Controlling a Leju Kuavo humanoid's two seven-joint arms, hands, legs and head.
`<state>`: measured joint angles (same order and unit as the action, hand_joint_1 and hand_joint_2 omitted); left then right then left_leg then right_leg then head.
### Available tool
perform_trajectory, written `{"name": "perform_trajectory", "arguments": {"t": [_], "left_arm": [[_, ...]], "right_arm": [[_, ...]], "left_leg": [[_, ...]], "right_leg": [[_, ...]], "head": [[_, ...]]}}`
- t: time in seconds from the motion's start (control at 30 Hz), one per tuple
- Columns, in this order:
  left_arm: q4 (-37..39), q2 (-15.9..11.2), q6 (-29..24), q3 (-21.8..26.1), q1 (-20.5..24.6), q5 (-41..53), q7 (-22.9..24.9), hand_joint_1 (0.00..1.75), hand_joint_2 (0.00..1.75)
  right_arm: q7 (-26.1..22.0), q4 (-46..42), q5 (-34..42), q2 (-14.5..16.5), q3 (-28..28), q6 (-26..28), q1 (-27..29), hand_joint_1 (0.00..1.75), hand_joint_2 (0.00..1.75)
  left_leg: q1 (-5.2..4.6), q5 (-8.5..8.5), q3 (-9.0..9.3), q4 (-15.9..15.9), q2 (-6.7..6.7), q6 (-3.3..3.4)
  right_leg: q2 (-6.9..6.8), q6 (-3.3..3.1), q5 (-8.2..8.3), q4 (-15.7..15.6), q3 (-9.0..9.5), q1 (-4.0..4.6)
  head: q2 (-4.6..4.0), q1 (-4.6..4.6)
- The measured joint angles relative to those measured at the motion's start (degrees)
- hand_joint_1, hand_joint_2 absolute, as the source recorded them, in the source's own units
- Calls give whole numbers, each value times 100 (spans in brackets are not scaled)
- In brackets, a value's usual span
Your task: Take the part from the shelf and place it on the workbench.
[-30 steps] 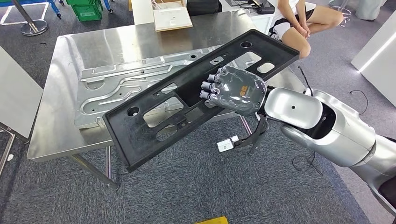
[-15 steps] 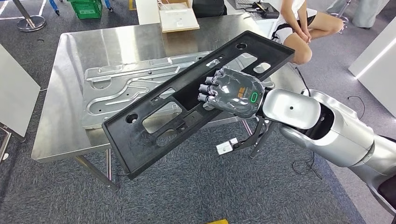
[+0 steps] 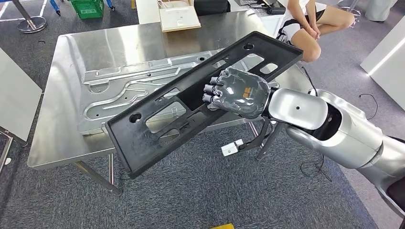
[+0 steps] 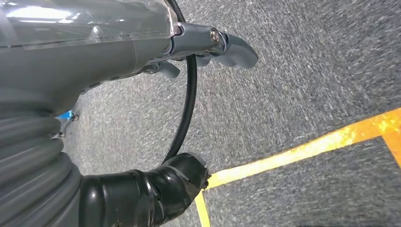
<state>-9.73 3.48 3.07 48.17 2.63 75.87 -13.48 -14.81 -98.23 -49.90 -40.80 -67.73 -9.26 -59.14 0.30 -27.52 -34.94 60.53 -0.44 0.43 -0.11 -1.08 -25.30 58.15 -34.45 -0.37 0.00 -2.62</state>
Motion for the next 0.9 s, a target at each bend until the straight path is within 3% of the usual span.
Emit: {"name": "perform_trajectory", "arguments": {"t": [0.1, 0.13, 0.17, 0.2, 0.27, 0.3, 0.37, 0.5, 0.57, 0.63, 0.67, 0.7, 0.8, 0.83, 0.9], "left_arm": [[0, -14, -2, 2, -1, 19, 12, 0, 175], [0, -17, -3, 2, -7, 25, 18, 0, 175], [0, -20, -5, 3, -13, 30, 22, 0, 175], [0, -20, -7, 4, -17, 31, 24, 0, 175], [0, -22, -15, 5, -17, 32, 25, 0, 175], [0, -23, -19, 7, -16, 33, 26, 0, 175], [0, -24, -23, 15, -10, 33, 27, 0, 175], [0, -22, -26, 52, -13, 33, 32, 0, 175], [0, -22, -26, 71, -9, 33, 34, 0, 175], [0, -23, -26, 83, -6, 33, 34, 0, 175], [0, -23, -26, 86, -7, 33, 34, 0, 175], [0, -23, -27, 88, -9, 33, 34, 0, 175], [0, -19, -26, 91, -10, 33, 35, 0, 175], [0, -15, -25, 92, -7, 33, 36, 0, 175], [0, -8, -24, 94, 0, 33, 36, 0, 175]], "right_arm": [[0, 0, 22, 7, -8, -8, -9, 175, 175], [-1, 0, 27, 11, -16, -11, -9, 175, 175], [-2, 0, 33, 16, -26, -15, -7, 175, 175], [-3, 0, 40, 20, -34, -16, -6, 175, 175], [-2, 0, 54, 23, -43, -16, -8, 175, 175], [-2, 1, 61, 23, -45, -16, -13, 175, 175], [-1, 2, 69, 25, -48, -17, -20, 175, 175], [-3, 2, 75, 26, -50, -17, -26, 175, 175], [-3, 3, 75, 26, -51, -17, -31, 175, 175], [-3, 4, 75, 26, -62, -19, -18, 175, 175], [-3, 4, 75, 26, -69, -19, -6, 175, 175], [-3, 4, 75, 26, -76, -19, 2, 175, 175], [-2, 5, 75, 26, -82, -19, 1, 175, 175], [-2, 5, 75, 26, -83, -19, -8, 175, 175], [-2, 8, 76, 25, -85, -19, -22, 175, 175]], "left_leg": [[19, -459, -497, 1020, 10, -72], [29, -529, -662, 1311, 10, -89], [38, -486, -737, 1405, 11, -100], [47, -327, -694, 1268, 12, -104], [57, 91, -374, 560, 15, -92], [50, 220, -214, 226, 14, -76], [32, 237, -82, -65, 10, -20], [42, 220, -14, -175, 9, 109], [50, 210, 36, -209, 10, 168], [42, 181, 60, -210, 9, 201], [38, 160, 82, -209, 8, 209], [35, 135, 116, -207, 4, 210], [19, 35, 256, -204, -11, 179], [12, 10, 279, -203, -16, 158], [1, -13, 275, -206, -15, 107]], "right_leg": [[-16, -48, -18, -39, 60, -15], [-14, -54, -32, -31, 68, -15], [-10, -51, -51, -20, 80, -17], [-5, -41, -77, -2, 101, -20], [0, -5, -151, 42, 153, -28], [1, 18, -186, 73, 161, -20], [4, 68, -214, 104, 137, -1], [9, 170, -320, 229, 85, -11], [10, 217, -592, 794, -195, -29], [10, 246, -838, 1550, -636, -38], [10, 250, -821, 1738, -784, -40], [9, 244, -679, 1694, -816, -40], [11, 165, 25, 661, -420, -12], [12, 131, 130, 384, -289, 8], [13, 83, 83, 192, -181, 47]], "head": [[0, 0], [0, 1], [0, 1], [0, 2], [0, 0], [0, 1], [0, 2], [0, 1], [0, -1], [0, -1], [0, -1], [0, -1], [0, -2], [0, -3], [0, -2]]}}
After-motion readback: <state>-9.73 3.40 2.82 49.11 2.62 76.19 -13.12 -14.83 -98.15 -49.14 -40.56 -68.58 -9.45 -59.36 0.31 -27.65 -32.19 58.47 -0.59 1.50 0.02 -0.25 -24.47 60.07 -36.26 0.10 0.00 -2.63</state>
